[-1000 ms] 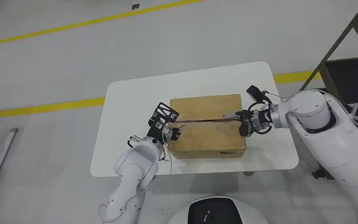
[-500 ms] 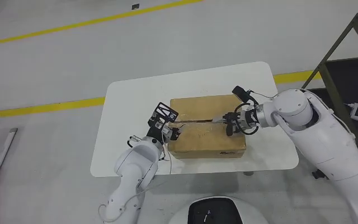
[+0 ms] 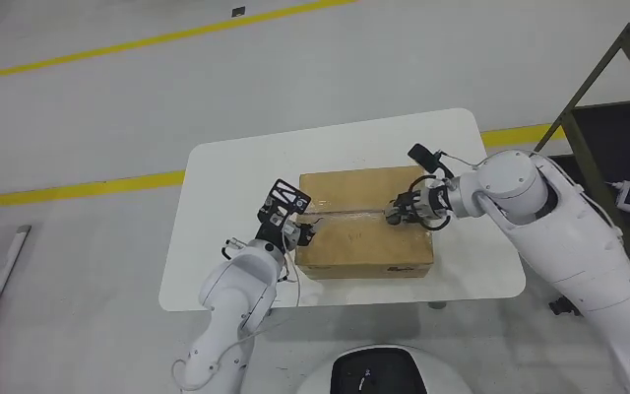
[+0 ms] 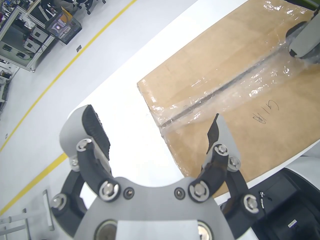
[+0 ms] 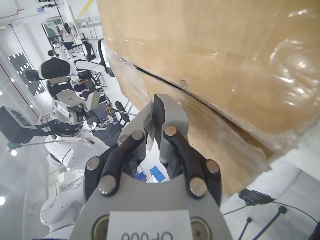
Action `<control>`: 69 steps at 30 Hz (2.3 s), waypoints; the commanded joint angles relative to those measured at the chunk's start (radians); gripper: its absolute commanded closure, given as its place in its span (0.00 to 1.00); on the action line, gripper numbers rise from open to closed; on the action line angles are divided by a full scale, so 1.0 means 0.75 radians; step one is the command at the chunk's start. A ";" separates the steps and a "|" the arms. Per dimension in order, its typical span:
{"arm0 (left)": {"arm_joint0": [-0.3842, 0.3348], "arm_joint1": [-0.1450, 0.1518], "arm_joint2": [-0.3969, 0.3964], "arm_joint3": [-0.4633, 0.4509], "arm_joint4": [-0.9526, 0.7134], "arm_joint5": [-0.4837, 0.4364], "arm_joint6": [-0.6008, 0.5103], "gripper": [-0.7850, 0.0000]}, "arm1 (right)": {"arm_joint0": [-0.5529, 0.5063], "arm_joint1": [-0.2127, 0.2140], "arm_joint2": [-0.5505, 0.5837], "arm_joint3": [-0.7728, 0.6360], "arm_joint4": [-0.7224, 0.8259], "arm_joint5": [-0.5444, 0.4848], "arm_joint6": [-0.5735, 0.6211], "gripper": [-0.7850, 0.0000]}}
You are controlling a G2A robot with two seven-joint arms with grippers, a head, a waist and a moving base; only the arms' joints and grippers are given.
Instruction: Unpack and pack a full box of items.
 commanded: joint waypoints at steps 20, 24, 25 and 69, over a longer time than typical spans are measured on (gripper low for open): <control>-0.121 -0.022 0.095 0.087 -0.084 0.090 -0.017 1.00 | 0.089 0.010 -0.045 0.083 -0.085 -0.022 0.078 1.00; -0.155 -0.030 0.141 0.127 -0.096 0.084 -0.040 1.00 | 0.087 0.014 -0.052 0.087 -0.108 -0.025 0.082 0.98; -0.163 -0.031 0.156 0.138 -0.094 0.077 -0.046 1.00 | 0.085 0.015 -0.055 0.089 -0.113 -0.026 0.080 0.99; -0.291 -0.081 0.339 0.383 -0.030 0.089 -0.115 1.00 | 0.084 0.037 -0.050 0.050 -0.155 0.038 0.058 0.67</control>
